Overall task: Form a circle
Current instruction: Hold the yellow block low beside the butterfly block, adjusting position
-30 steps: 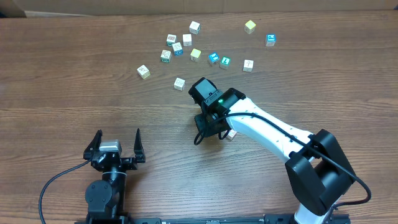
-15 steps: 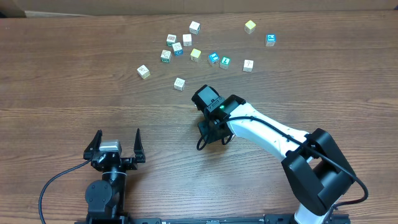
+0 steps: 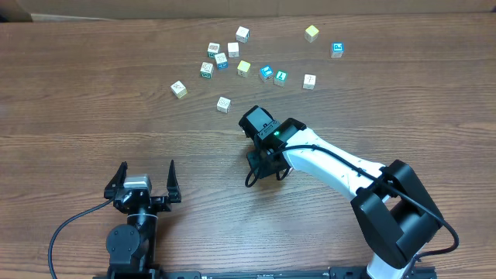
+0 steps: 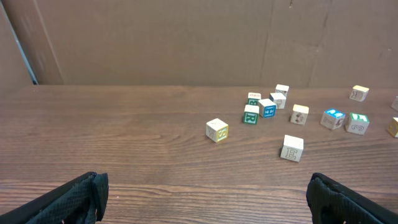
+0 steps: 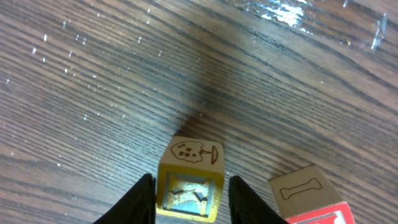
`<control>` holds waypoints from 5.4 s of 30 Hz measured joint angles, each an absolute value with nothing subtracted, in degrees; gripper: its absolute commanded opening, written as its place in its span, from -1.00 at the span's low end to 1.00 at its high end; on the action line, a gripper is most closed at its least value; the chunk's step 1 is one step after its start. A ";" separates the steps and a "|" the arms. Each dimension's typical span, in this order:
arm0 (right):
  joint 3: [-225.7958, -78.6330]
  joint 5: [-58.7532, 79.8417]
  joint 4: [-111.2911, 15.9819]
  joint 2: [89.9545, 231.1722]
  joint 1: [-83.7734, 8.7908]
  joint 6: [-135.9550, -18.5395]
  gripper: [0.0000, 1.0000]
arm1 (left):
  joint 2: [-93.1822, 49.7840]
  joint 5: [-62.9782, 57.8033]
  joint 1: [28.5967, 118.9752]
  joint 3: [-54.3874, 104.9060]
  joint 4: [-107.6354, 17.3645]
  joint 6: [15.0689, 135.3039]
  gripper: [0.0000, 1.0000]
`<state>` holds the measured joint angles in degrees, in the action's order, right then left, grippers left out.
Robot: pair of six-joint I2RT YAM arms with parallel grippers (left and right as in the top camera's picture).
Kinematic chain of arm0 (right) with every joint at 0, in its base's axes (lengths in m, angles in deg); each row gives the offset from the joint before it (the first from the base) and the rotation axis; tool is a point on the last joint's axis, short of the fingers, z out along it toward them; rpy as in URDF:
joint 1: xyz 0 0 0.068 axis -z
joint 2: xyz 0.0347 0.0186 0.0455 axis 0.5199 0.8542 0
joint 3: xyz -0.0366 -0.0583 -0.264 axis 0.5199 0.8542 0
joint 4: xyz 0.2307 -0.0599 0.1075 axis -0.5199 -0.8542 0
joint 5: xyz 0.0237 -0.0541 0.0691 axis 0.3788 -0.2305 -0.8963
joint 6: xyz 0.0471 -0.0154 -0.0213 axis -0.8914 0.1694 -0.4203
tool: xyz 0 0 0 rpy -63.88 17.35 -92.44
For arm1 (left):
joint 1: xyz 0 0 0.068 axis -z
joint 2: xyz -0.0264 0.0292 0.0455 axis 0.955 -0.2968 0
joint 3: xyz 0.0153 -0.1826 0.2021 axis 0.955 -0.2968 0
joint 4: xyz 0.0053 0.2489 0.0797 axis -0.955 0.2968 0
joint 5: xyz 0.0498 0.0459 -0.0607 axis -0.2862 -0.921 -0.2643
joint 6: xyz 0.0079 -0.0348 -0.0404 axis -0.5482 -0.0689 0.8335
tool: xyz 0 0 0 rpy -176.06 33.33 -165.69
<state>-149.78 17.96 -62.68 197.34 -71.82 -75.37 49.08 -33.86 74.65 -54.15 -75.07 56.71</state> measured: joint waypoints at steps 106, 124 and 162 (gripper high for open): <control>-149.78 23.28 -63.49 197.34 -71.82 -64.77 -0.31 | 49.08 -33.86 74.65 -54.15 -75.07 56.71 0.99; -149.78 23.28 -63.47 197.34 -71.82 -61.84 -0.30 | 49.08 -33.86 74.65 -54.15 -75.07 56.71 0.99; -149.78 25.48 -63.36 197.34 -71.82 -58.65 -0.32 | 49.08 -33.86 74.63 -54.15 -75.07 56.71 0.99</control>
<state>-149.78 25.48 -63.36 197.34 -71.82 -58.65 49.08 -33.86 74.63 -54.15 -75.07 56.71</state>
